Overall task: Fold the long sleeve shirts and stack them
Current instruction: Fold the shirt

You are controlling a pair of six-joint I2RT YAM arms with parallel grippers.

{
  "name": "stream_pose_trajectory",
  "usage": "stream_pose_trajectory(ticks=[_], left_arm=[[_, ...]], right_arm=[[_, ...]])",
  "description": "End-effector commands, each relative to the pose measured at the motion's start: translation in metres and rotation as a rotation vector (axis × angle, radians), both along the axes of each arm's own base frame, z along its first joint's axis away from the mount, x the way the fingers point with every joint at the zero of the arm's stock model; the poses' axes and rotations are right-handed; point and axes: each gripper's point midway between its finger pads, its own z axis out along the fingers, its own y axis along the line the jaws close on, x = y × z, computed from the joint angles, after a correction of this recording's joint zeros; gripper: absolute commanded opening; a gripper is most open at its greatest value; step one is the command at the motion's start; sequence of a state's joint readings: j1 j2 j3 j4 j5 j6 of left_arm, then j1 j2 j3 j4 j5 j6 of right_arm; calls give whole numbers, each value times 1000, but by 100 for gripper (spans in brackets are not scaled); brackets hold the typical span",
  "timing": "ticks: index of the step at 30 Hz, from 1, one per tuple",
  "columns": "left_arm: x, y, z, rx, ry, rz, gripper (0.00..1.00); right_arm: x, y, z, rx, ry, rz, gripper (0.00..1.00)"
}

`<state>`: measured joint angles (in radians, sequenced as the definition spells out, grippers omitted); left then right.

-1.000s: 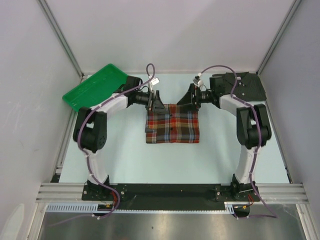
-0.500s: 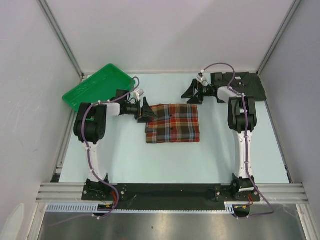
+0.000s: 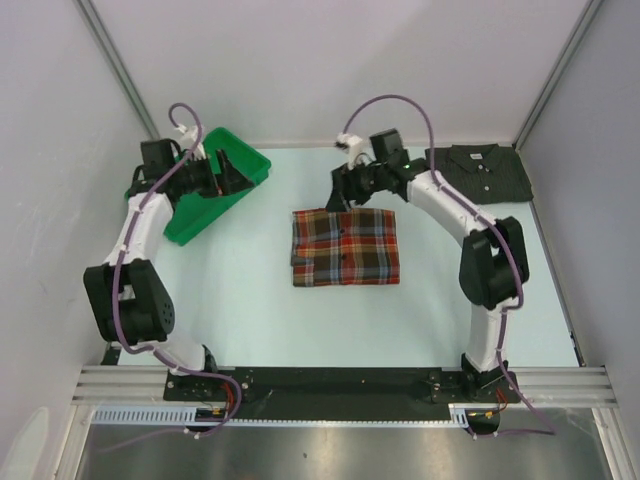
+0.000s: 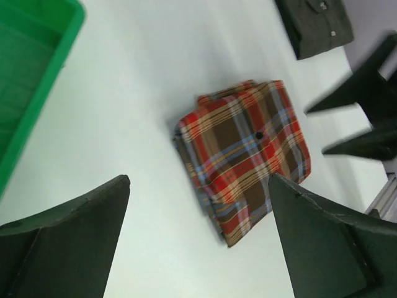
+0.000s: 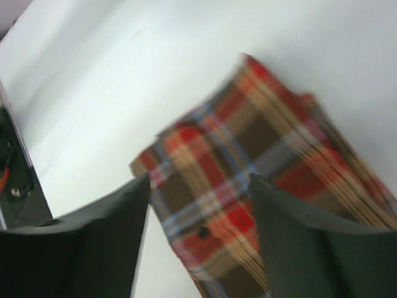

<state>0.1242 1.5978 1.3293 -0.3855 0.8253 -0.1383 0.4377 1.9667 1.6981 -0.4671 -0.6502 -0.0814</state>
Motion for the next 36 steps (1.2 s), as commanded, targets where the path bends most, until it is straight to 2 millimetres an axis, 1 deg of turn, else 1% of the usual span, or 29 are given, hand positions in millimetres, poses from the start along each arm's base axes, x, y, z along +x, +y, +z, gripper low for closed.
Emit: stream_pose_trajectory(ticks=[1,2,3,4,5,6,8,10,11,13,14,18,19,21,22,23,24,25,26,27,28,29,30,31,32,33,34,35,36], left_arm=[[-4,40,7,96,16,65,100],[-7,45,10,100,18,78,99],[-7,51,12,122,9,91,99],[-9,57,12,151,3,95,99],[-15,59,8,178,16,81,99],[-15,66,6,208,23,97,99],[-22,73,-1,230,82,126,99],[-22,78,-1,249,95,135,99],[-23,80,-1,260,96,137,99],[-23,82,1,276,87,143,99],[-23,83,1,280,85,143,99],[-25,83,2,285,84,143,99],[-24,85,2,300,71,150,99],[-28,84,-4,299,73,150,99],[-29,84,-1,302,56,153,99],[-32,84,-6,304,67,156,99],[-32,85,-7,309,67,162,100],[-32,87,-5,318,49,171,99],[-34,86,-10,317,53,166,100],[-33,84,-10,315,40,152,99],[-34,81,-15,325,62,102,99],[-38,69,-20,313,86,40,99],[-46,62,-27,305,132,1,100],[-49,57,-34,303,146,-20,100],[-52,45,-36,286,141,-52,99],[-53,37,-38,276,123,-75,99],[-60,28,-49,263,143,-103,100],[-66,6,-54,243,148,-161,99],[-64,-7,-58,218,136,-185,99]], right_arm=[[-53,31,-27,-150,-95,148,59],[-61,39,-31,-162,-101,176,53],[-71,48,-39,-177,-93,203,44],[-79,56,-42,-186,-86,224,41],[-97,72,-48,-202,-79,276,39],[-104,77,-65,-228,-53,291,36],[-121,92,-77,-257,-27,322,36],[-127,99,-95,-295,-18,329,36],[-133,106,-99,-308,-32,347,36],[-134,110,-113,-345,-47,357,36],[-135,115,-115,-349,-55,361,37],[-134,118,-136,-418,-88,370,38],[-134,117,-145,-439,-86,374,38],[-133,116,-152,-466,-94,379,37],[-133,113,-159,-482,-83,385,35],[-135,111,-161,-494,-92,404,24],[-141,104,-167,-514,-83,424,15],[-147,98,-170,-530,-84,447,3],[-154,94,-164,-524,-109,500,0],[-174,73,-177,-563,-59,560,0],[-187,63,-179,-567,-40,619,0],[-202,50,-169,-562,-48,708,0],[-225,22,-182,-597,12,777,0],[-236,7,-180,-602,29,821,0],[-252,-13,-168,-604,47,876,0],[-259,-28,-165,-602,19,953,0],[-277,-58,-174,-630,71,1000,0],[-286,-78,-172,-669,85,1036,0],[-288,-89,-165,-680,32,1081,0]])
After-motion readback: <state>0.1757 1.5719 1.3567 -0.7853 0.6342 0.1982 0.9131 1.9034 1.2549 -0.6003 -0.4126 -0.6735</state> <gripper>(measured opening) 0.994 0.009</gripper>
